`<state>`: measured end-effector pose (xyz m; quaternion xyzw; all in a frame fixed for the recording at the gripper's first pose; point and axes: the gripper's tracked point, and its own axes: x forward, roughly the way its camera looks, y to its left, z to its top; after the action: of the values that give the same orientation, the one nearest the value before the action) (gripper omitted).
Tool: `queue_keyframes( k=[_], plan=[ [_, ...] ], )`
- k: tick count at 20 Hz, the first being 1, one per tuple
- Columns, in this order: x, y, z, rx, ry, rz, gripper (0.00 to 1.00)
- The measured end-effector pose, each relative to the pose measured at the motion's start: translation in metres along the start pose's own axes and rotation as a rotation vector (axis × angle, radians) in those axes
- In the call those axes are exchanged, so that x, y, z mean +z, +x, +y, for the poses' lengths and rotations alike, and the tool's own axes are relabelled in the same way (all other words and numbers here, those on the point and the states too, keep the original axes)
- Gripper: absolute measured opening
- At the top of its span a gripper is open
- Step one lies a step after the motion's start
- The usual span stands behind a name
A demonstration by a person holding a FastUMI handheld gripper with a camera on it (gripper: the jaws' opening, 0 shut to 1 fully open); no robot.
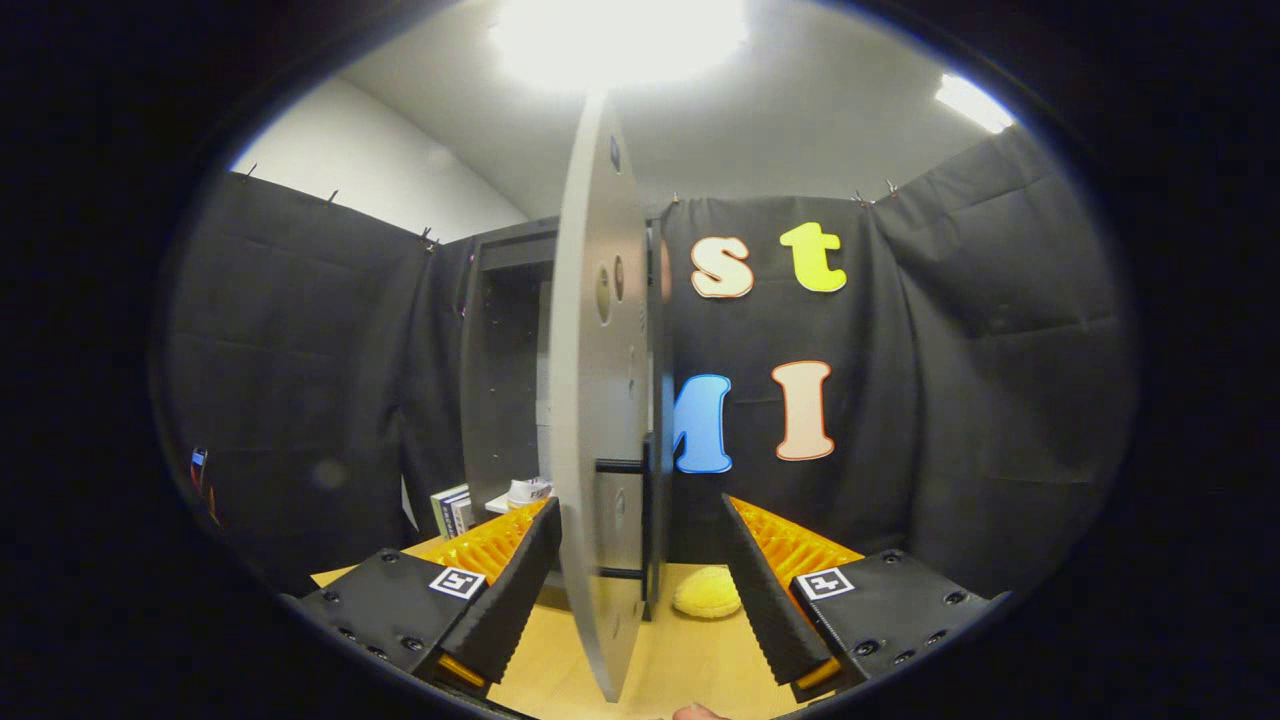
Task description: Open the shoe cabinet door, grab the shoes and put them into the shoe cabinet, then close the shoe cabinet door.
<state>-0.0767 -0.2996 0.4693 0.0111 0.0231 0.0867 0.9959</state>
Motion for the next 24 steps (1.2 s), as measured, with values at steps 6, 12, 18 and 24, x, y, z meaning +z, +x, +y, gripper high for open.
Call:
queue_keyframes(
  k=[6, 12, 18, 24],
  plan=[
    [-0.038, 0.053, -0.046, -0.136, 0.062, 0.09, 0.96],
    [-0.063, 0.065, -0.047, -0.142, 0.146, 0.141, 0.96],
    [-0.057, 0.063, -0.029, -0.152, 0.059, 0.131, 0.97],
    [-0.057, 0.075, 0.039, -0.05, 0.042, 0.129, 0.96]
  ],
)
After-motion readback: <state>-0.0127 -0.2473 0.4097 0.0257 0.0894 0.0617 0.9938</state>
